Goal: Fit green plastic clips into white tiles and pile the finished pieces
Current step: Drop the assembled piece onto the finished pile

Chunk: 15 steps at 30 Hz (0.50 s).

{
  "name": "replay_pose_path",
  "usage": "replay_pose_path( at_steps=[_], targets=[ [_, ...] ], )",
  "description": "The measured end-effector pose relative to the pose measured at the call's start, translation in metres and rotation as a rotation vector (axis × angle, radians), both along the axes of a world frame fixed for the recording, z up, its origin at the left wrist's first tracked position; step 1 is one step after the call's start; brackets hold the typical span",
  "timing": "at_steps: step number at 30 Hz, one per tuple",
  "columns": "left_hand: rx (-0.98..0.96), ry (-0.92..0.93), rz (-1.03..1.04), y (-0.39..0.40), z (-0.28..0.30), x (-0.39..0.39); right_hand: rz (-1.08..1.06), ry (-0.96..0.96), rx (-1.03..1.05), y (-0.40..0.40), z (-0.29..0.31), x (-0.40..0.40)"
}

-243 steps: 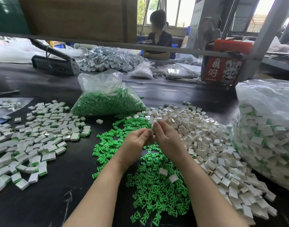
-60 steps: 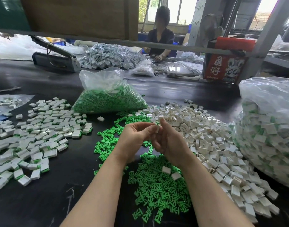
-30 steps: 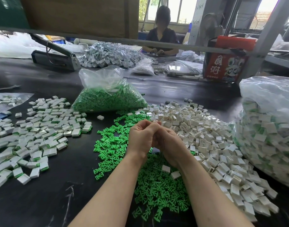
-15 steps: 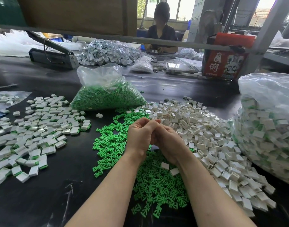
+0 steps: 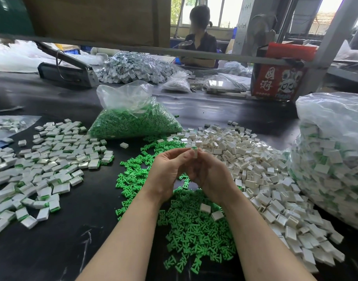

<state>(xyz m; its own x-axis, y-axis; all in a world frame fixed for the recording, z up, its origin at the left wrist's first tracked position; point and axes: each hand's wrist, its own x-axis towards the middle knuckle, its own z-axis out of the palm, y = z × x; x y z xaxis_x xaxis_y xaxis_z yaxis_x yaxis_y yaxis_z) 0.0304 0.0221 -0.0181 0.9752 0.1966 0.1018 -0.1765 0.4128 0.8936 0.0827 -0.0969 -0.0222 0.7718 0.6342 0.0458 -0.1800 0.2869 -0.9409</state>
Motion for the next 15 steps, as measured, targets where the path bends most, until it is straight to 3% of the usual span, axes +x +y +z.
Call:
replay_pose_path(
  at_steps=[5,8,15],
  targets=[
    [-0.053,0.015,-0.015,0.006,0.000,0.001,-0.022,-0.010,-0.032,0.001,0.004,-0.002],
    [0.043,0.052,0.074,0.017,0.002,-0.001,-0.110,-0.078,-0.118,-0.001,0.006,-0.002],
    [0.876,0.384,0.794,0.079,-0.005,-0.024,-0.378,-0.403,-0.392,-0.005,0.006,0.004]
  ],
)
